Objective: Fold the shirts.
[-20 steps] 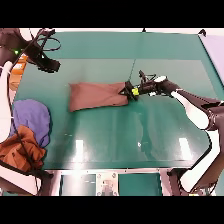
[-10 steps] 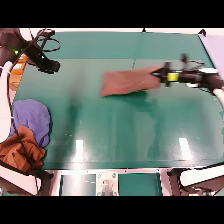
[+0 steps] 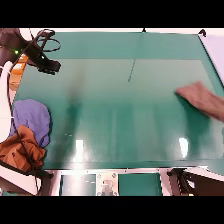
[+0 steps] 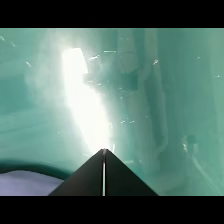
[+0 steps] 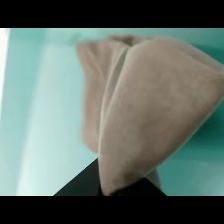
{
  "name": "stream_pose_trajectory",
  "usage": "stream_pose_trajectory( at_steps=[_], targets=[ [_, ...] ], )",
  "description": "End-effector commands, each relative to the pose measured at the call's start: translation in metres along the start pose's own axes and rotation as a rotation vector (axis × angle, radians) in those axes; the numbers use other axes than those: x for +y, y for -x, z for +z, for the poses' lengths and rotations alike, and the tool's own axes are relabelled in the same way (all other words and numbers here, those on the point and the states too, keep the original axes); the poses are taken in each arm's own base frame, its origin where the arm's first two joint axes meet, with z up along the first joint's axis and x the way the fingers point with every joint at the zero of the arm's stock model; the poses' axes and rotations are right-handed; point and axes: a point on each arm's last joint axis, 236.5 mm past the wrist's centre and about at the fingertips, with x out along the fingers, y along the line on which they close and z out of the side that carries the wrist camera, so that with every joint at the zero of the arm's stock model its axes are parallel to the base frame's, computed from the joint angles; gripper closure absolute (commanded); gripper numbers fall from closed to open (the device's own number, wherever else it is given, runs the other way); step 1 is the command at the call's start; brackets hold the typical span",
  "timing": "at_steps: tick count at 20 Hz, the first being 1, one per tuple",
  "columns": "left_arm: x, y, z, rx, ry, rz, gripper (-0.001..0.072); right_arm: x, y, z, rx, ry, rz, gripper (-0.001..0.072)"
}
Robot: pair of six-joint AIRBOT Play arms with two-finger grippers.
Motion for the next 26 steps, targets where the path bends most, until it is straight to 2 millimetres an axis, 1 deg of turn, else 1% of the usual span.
stream_pose_trajectory(
  at_steps=[1,2,5,6,7,8,9,10,12,13,14,15,16,17,18,19,20,21,22,23,24,25,26],
  targets=[
    [-0.008,0.000,0.002,-0.008,0.007,-0.034,0.0686,-0.098,0.060,0.005,-0.146,-0.140,-0.150,0.0694],
    [-0.010,0.001,0.002,-0.008,0.007,-0.041,0.0686,-0.114,0.062,-0.001,-0.166,-0.179,-0.167,0.0693],
    [-0.013,0.001,0.003,-0.011,0.009,-0.056,0.0686,-0.141,0.050,-0.026,-0.141,-0.229,-0.216,0.0692],
    [-0.014,0.001,0.003,-0.011,0.008,-0.060,0.0686,-0.149,0.049,-0.033,-0.127,-0.242,-0.245,0.0691],
    [-0.014,0.001,0.003,-0.011,0.008,-0.061,0.0687,-0.156,0.050,-0.038,-0.109,-0.250,-0.277,0.0627],
    [-0.014,0.001,0.002,-0.010,0.008,-0.061,0.0686,-0.162,0.054,-0.042,-0.092,-0.261,-0.315,0.0409],
    [-0.014,0.001,0.003,-0.011,0.008,-0.061,0.0686,-0.168,0.061,-0.047,-0.056,-0.286,-0.364,0.0374],
    [-0.015,0.001,0.002,-0.009,0.008,-0.061,0.0686,-0.173,0.075,-0.053,-0.010,-0.331,-0.433,0.0374],
    [-0.014,0.001,0.002,-0.010,0.008,-0.061,0.0686,-0.178,0.112,-0.060,0.060,-0.441,-0.590,0.0388],
    [-0.014,0.001,0.002,-0.010,0.008,-0.061,0.0687,-0.172,0.130,-0.055,0.080,-0.446,-0.650,0.0464],
    [-0.014,0.001,0.002,-0.009,0.008,-0.061,0.0687,-0.158,0.140,-0.042,0.076,-0.400,-0.669,0.0523],
    [-0.015,0.003,0.001,-0.006,0.009,-0.062,0.0688,-0.137,0.140,-0.027,0.056,-0.334,-0.660,0.0568],
    [-0.015,0.007,-0.002,-0.001,0.022,-0.063,0.0688,-0.108,0.132,-0.011,0.032,-0.237,-0.637,0.0618],
    [-0.016,0.013,-0.003,-0.006,0.043,-0.062,0.0688,-0.073,0.114,0.002,0.011,-0.134,-0.587,0.0690],
    [-0.017,0.020,-0.004,-0.012,0.070,-0.063,0.0688,-0.030,0.084,0.005,0.014,-0.007,-0.505,0.0691],
    [-0.020,0.029,-0.007,-0.018,0.091,-0.073,0.0688,0.010,0.054,-0.004,0.046,0.121,-0.429,0.0692],
    [-0.030,0.037,-0.014,-0.019,0.095,-0.106,0.0688,0.043,0.028,-0.022,0.089,0.238,-0.383,0.0692],
    [-0.041,0.044,-0.024,-0.017,0.101,-0.146,0.0688,0.072,0.004,-0.051,0.158,0.369,-0.351,0.0692],
    [-0.051,0.049,-0.035,-0.012,0.110,-0.171,0.0688,0.094,-0.015,-0.087,0.240,0.480,-0.325,0.0693],
    [-0.057,0.051,-0.049,-0.011,0.116,-0.175,0.0688,0.106,-0.027,-0.122,0.311,0.570,-0.309,0.0693],
    [-0.064,0.051,-0.065,-0.006,0.131,-0.176,0.0688,0.113,-0.036,-0.164,0.394,0.650,-0.287,0.0693],
    [-0.073,0.051,-0.086,-0.001,0.145,-0.183,0.0688,0.113,-0.039,-0.201,0.466,0.710,-0.270,0.0693],
    [-0.082,0.047,-0.107,0.011,0.162,-0.189,0.0688,0.104,-0.039,-0.239,0.543,0.759,-0.258,0.0693]
  ],
)
